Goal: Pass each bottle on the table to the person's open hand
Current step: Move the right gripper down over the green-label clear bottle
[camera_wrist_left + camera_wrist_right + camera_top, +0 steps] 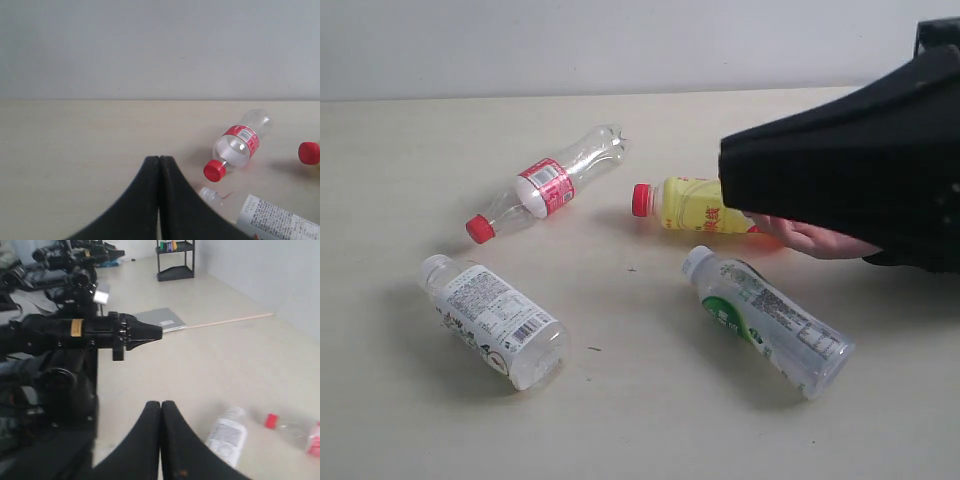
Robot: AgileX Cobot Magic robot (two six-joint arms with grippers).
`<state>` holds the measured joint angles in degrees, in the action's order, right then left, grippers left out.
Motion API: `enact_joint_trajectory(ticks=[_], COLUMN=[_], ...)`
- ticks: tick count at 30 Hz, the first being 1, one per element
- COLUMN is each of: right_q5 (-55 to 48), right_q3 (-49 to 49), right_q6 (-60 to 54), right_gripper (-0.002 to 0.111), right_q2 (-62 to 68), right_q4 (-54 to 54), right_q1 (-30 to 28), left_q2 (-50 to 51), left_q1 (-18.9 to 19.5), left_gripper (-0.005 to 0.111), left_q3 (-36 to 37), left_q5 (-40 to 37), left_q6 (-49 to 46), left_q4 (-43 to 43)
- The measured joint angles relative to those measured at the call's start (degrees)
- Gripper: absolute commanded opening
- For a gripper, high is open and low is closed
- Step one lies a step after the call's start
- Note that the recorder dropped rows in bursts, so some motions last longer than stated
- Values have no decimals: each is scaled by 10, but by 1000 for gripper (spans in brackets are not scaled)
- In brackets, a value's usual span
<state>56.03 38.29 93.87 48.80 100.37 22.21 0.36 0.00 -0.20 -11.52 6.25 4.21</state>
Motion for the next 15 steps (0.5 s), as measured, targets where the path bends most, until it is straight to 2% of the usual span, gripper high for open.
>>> enact_joint_trajectory(ticks=[4, 8, 12, 15], right_q5=[-149, -393, -667, -803], right_q3=[-6, -7, -7, 6], right_q6=[-149, -250, -263, -243], right_gripper=[0, 0, 0, 0], right_q2=[0, 0, 9, 23], right_q4=[2, 5, -13, -101], right_q1=[55, 92, 104, 105], left_q2=[0, 0, 0, 0], left_q1=[0, 0, 0, 0], left_gripper=[0, 0, 0, 0], left_q3=[0, 0, 0, 0], left_q5=[0, 0, 0, 0], left_q6=[0, 0, 0, 0], left_q4=[0, 0, 0, 0])
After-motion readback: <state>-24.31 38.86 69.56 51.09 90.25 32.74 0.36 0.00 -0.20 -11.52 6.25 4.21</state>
